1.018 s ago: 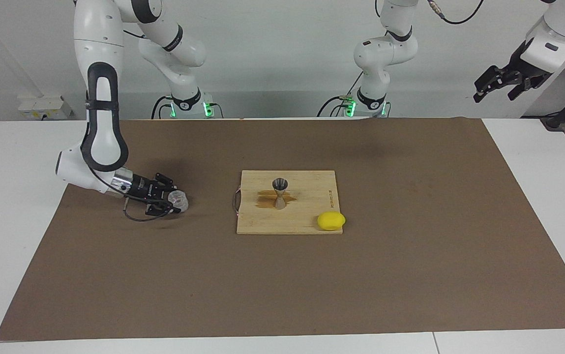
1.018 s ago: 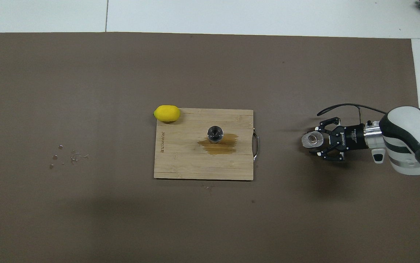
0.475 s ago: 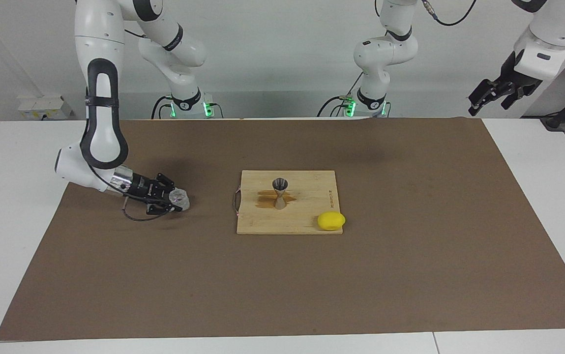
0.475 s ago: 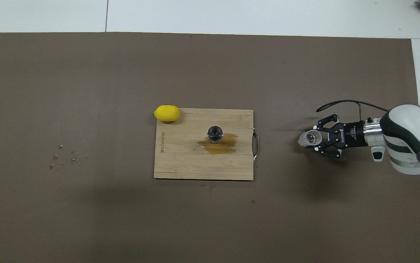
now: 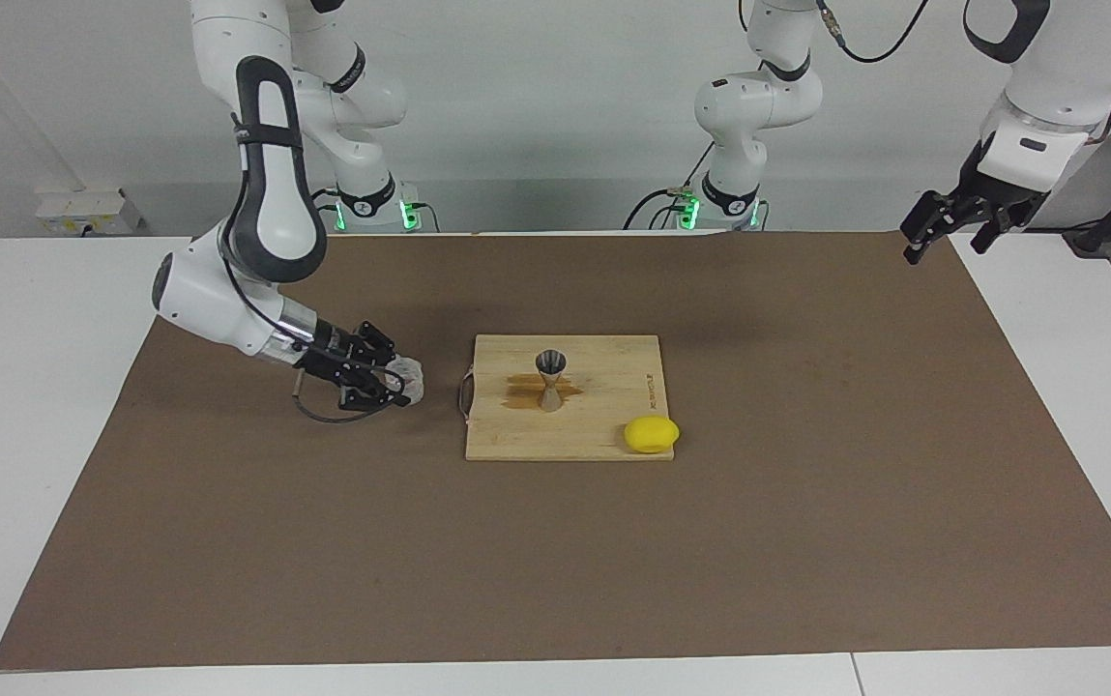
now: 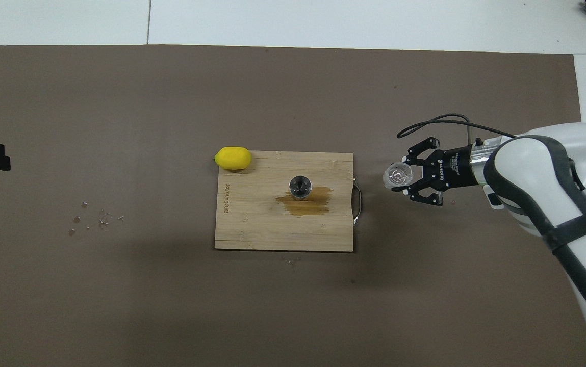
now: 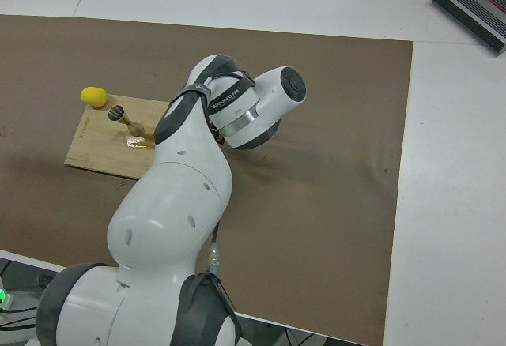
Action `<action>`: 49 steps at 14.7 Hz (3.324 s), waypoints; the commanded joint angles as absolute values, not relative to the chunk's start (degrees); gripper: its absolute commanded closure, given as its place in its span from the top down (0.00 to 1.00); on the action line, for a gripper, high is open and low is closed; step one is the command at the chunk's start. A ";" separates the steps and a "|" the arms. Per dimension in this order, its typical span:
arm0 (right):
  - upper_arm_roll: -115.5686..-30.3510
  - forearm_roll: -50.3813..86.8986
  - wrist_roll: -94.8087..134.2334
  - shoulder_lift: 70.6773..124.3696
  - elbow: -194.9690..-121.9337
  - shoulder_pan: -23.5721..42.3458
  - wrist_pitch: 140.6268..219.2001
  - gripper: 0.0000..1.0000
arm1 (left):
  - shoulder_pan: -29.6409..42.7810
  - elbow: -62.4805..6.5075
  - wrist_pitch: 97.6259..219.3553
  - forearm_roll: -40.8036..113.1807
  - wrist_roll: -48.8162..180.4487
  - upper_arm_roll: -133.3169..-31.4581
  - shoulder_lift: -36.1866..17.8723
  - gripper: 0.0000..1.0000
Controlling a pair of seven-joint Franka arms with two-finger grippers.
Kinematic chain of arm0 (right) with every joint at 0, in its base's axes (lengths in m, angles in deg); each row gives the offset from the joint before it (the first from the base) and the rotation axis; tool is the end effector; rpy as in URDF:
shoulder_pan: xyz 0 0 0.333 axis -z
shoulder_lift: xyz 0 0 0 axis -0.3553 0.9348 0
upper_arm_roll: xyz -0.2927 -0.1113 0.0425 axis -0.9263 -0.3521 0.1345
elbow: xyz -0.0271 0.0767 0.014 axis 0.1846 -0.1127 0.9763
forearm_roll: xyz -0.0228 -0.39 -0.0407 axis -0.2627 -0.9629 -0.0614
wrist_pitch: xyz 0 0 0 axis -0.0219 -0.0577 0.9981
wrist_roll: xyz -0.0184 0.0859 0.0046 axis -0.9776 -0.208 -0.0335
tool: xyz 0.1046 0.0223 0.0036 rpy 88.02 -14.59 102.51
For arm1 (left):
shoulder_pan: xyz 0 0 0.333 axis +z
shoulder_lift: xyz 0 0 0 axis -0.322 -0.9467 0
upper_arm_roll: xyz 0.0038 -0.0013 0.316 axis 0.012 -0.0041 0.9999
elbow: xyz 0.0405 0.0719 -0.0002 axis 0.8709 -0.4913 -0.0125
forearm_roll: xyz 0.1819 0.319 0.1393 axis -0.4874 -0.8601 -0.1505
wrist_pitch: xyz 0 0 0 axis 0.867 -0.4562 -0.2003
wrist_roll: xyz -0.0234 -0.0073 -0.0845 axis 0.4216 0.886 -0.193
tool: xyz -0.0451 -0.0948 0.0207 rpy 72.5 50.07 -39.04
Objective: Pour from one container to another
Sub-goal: 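Lift the glass cup and carry it above the dark cup, then tilt the glass cup with the right gripper over the dark cup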
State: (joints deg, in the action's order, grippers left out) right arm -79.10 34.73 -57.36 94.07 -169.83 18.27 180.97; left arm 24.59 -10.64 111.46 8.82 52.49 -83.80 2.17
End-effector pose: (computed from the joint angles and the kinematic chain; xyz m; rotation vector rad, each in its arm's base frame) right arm 0.5806 0.0746 0.3571 -1.7939 1.8514 0.6990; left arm 0.5484 0.0165 0.6251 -3.1008 -0.0932 -0.0234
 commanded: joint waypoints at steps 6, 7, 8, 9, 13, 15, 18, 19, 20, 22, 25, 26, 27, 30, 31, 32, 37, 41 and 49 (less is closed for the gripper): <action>-79.11 16.34 -84.60 99.23 -155.17 6.85 181.67 0.00 | 21.51 -12.48 111.95 7.89 53.27 -80.94 2.66 1.00; -79.11 14.84 -85.75 99.49 -154.29 5.79 181.67 0.00 | 21.42 -12.48 112.39 7.89 53.27 -80.94 2.66 1.00; -79.11 13.09 -86.02 99.93 -153.41 4.56 181.32 0.00 | 21.25 -12.39 112.65 7.89 53.27 -80.94 2.57 1.00; -79.11 11.24 -86.46 100.11 -152.62 3.51 180.88 0.00 | 21.07 -12.39 112.48 7.89 53.27 -80.94 2.66 1.00; -79.11 5.87 -88.04 100.90 -149.72 -0.10 179.12 0.00 | 20.63 -12.30 111.87 7.89 53.19 -81.03 2.75 1.00; -79.02 3.07 -90.23 101.17 -148.83 -1.15 178.95 0.00 | 20.55 -12.30 111.25 8.06 53.01 -81.21 2.84 1.00; -79.11 -0.81 -91.82 101.08 -148.74 -3.44 178.77 0.00 | 18.79 -12.13 110.47 8.06 53.19 -81.20 2.92 1.00; -79.02 -1.60 -91.91 101.08 -148.74 -3.62 178.25 0.00 | 18.70 -11.78 109.41 8.06 53.10 -81.38 3.01 1.00; -79.02 -3.00 -91.91 101.08 -148.74 -4.49 177.72 0.00 | 18.70 -11.69 108.62 8.15 53.01 -81.47 3.36 1.00; -78.93 -5.90 -91.91 101.08 -148.83 -5.38 177.10 0.00 | 18.44 -11.78 108.35 9.89 53.18 -81.64 3.71 1.00; -78.93 -10.55 -91.91 100.99 -148.92 -7.04 176.84 0.00 | 17.82 -12.04 107.82 11.84 53.27 -81.64 3.98 1.00; -78.93 -12.49 -91.82 100.99 -148.83 -7.57 176.58 0.00 | 17.82 -12.21 107.91 11.84 53.27 -81.64 4.07 1.00; -78.93 -13.55 -91.82 100.99 -148.83 -7.75 176.05 0.00 | 17.82 -12.30 108.17 11.84 53.27 -81.56 4.07 1.00; -78.67 -17.07 -91.91 100.90 -148.83 -8.54 175.96 0.00 | 17.82 -12.30 108.44 11.84 52.49 -81.56 4.07 1.00; -78.67 -17.95 -91.91 100.82 -148.83 -8.72 175.96 0.00 | 17.82 -12.22 108.44 11.84 52.48 -81.64 4.07 1.00; -78.67 -18.65 -91.91 100.73 -148.83 -8.81 175.96 0.00 | 17.82 -12.22 108.35 11.84 52.57 -81.64 4.07 1.00; -78.49 -22.35 -92.00 100.64 -148.83 -10.21 176.22 0.00 | 18.00 -12.39 108.35 11.75 52.66 -81.56 4.07 1.00; -78.49 -22.44 -92.00 100.73 -148.83 -10.21 176.48 0.00 | 17.99 -12.30 107.82 11.75 52.75 -81.56 4.07 1.00; -78.58 -13.39 -91.38 100.99 -148.83 -7.32 177.28 0.00 | 18.35 -12.30 107.73 11.75 52.75 -81.47 4.07 1.00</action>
